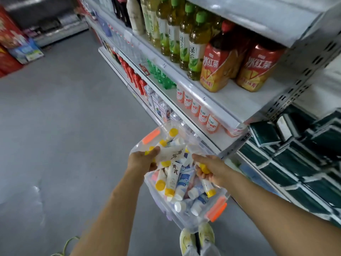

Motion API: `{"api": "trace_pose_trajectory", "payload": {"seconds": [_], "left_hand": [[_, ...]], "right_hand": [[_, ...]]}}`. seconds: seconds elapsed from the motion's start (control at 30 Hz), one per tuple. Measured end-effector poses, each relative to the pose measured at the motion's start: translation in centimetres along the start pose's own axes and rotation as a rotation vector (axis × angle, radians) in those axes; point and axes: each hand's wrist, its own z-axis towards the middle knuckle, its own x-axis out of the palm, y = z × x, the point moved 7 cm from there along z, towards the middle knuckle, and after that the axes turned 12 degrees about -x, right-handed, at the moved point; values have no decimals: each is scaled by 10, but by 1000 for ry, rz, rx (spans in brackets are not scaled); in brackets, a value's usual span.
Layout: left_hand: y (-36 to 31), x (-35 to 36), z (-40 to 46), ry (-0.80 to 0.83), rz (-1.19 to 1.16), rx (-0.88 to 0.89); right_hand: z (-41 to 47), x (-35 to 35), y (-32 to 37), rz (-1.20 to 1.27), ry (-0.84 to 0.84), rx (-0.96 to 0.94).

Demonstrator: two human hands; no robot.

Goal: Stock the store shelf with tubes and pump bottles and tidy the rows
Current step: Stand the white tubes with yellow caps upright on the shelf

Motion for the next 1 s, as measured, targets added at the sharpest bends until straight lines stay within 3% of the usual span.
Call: {"api": "trace_pose_trajectory", "payload": {"seconds": [0.17, 0.43, 0.63, 0.8, 1.0], "left_hand": [[24, 31, -35, 406, -374, -169], [-1, 87, -110, 767, -266, -57], [-26, 129, -169, 911, -137, 43], [-44, 167, -211, 926, -23, 162], [-65, 216, -255, 956, -46, 280]], "right_hand": [[-36, -13, 43, 205, -10, -8], [-95, -46, 91, 251, 10, -174], [-145, -65, 128, 200, 116, -355], [-176, -103, 147, 303, 6, -403], [-199, -156, 163, 277, -109, -467]]}}
